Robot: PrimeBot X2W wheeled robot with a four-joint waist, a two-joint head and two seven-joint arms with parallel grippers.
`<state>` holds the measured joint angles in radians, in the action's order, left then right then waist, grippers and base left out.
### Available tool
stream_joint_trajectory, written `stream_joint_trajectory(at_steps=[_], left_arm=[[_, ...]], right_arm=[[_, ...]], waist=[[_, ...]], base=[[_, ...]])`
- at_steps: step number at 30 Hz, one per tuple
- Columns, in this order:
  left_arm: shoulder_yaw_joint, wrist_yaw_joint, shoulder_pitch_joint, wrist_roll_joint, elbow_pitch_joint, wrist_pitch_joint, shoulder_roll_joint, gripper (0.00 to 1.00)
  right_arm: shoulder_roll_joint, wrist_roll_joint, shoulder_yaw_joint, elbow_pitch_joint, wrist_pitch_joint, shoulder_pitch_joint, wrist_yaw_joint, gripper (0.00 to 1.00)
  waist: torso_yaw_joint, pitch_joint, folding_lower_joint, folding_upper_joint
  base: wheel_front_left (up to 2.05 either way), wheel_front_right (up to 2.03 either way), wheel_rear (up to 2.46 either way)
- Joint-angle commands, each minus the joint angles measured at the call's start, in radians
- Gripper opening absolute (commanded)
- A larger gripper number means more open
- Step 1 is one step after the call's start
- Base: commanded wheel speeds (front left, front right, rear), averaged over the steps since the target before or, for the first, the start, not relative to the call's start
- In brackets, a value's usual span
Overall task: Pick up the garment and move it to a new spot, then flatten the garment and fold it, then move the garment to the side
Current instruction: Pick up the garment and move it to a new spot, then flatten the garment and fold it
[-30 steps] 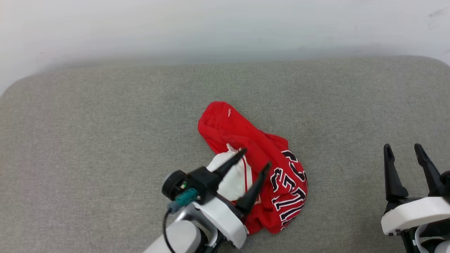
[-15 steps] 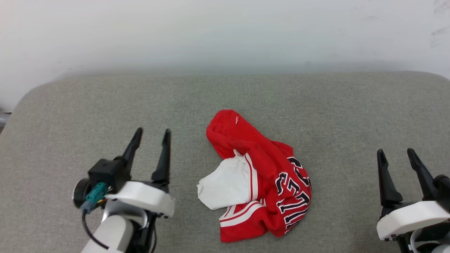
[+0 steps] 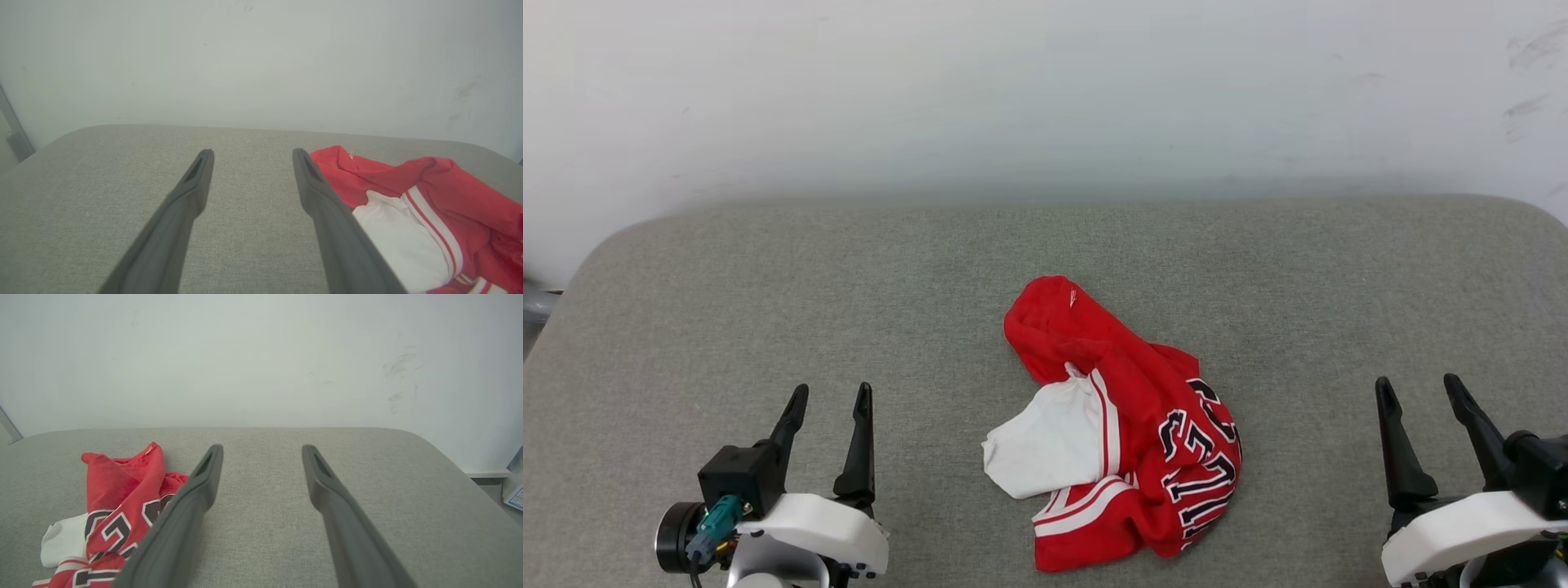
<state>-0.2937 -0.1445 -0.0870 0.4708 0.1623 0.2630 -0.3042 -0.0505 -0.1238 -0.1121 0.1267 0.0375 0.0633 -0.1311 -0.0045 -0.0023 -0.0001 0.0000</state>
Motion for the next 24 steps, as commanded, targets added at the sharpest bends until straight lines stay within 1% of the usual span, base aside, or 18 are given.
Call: stream_joint_trajectory(at_steps=[1, 6, 8, 9, 12, 15, 19, 22, 24], left_arm=[[0.001, 0.002, 0.008, -0.004, 0.001, 0.002, 0.001, 1.0], [-0.002, 0.011, 0.008, -0.015, 0.001, 0.002, 0.005, 1.0], [-0.009, 0.012, 0.003, -0.022, -0.003, 0.002, 0.009, 1.0], [-0.012, 0.011, -0.001, -0.022, -0.004, 0.002, 0.011, 1.0], [-0.022, 0.016, -0.018, -0.03, -0.011, 0.002, 0.017, 1.0], [-0.035, 0.022, -0.034, -0.035, -0.014, 0.002, 0.021, 1.0], [-0.048, 0.031, -0.062, -0.042, -0.023, 0.002, 0.03, 1.0], [-0.058, 0.039, -0.079, -0.049, -0.028, 0.002, 0.037, 1.0], [-0.065, 0.047, -0.094, -0.055, -0.029, 0.002, 0.043, 1.0]], right_arm=[[0.0, 0.001, 0.001, 0.006, 0.004, 0.008, 0.001, 1.0], [0.0, -0.02, -0.012, -0.002, 0.014, 0.009, 0.001, 1.0], [0.0, -0.047, -0.002, -0.023, 0.041, 0.007, 0.001, 1.0], [0.001, -0.04, 0.014, -0.032, 0.068, 0.002, 0.001, 1.0], [0.0, -0.041, 0.067, -0.065, 0.189, -0.039, 0.001, 1.0], [-0.002, -0.05, 0.159, -0.068, 0.336, -0.091, 0.001, 1.0], [-0.05, -0.094, 0.285, -0.054, 0.498, -0.188, 0.001, 1.0], [-0.086, -0.118, 0.361, -0.067, 0.593, -0.272, 0.001, 1.0], [-0.11, -0.127, 0.408, -0.083, 0.637, -0.333, 0.001, 1.0]], waist=[[0.0, -0.001, 0.0001, 0.0], [0.004, -0.002, 0.0001, 0.0], [0.01, 0.0, 0.0001, 0.0], [0.013, 0.001, 0.0001, 0.0], [0.028, 0.012, 0.0001, 0.0], [0.048, 0.031, 0.0001, 0.0], [0.079, 0.064, 0.0001, 0.0], [0.103, 0.088, 0.0001, 0.0], [0.121, 0.104, 0.0001, 0.0]], base=[[0.0, 0.0, 0.0], [0.0, 0.0, 0.0], [0.0, 0.0, 0.0], [0.0, 0.0, 0.0], [0.0, 0.0, 0.0], [0.0, 0.0, 0.0], [0.0, 0.0, 0.0], [0.0, 0.0, 0.0], [0.0, 0.0, 0.0]])
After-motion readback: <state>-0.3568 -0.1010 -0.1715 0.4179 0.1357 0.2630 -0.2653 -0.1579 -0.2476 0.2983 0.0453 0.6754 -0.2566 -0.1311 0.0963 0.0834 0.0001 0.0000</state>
